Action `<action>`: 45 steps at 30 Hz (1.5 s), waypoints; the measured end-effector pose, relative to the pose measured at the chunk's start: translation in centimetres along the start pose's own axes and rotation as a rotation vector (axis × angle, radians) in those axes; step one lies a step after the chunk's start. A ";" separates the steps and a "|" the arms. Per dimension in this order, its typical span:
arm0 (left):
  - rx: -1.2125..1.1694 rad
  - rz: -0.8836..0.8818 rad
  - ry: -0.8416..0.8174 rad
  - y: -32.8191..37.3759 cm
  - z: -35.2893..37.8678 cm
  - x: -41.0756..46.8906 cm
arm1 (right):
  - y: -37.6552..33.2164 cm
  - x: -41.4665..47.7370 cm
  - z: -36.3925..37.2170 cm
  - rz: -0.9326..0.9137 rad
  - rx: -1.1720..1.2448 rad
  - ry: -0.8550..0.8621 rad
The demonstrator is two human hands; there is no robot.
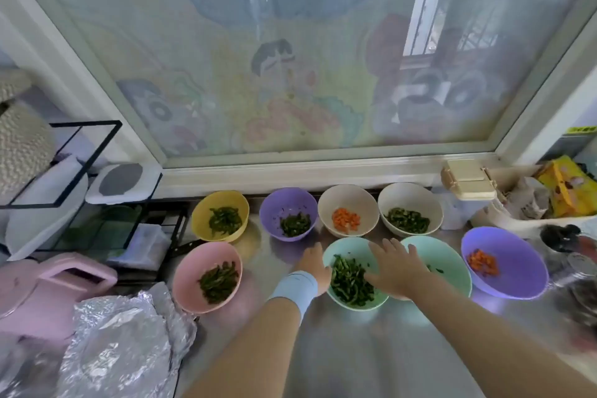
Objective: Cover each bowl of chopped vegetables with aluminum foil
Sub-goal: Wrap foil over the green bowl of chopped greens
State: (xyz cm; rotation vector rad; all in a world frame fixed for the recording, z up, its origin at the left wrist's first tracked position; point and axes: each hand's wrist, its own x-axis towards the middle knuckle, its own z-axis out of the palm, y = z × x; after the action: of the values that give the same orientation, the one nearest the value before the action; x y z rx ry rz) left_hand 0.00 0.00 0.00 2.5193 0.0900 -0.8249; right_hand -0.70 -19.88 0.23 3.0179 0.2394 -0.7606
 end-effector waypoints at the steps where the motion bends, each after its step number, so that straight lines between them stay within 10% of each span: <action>1: -0.014 -0.009 0.008 0.0 0.6 0.2 | 0.2 0.3 0.3 0.004 -0.031 -0.017; 28: -0.072 -0.120 0.100 -13.6 -0.6 -6.8 | -13.0 -1.2 3.6 -0.109 0.145 -0.121; 37: -0.146 -0.074 0.307 -21.3 -5.9 -8.7 | -26.2 -1.0 -1.6 -0.458 -0.058 0.269; 45: -0.033 -0.276 0.363 -35.3 -9.6 -11.4 | -40.4 1.6 1.4 -0.451 0.395 -0.115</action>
State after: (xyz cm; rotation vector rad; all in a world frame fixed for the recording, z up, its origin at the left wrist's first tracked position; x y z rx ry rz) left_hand -11.43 36.56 -1.86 2.6318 0.5770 -0.4482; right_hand -6.13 20.18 -1.07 3.3049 0.8866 -1.1262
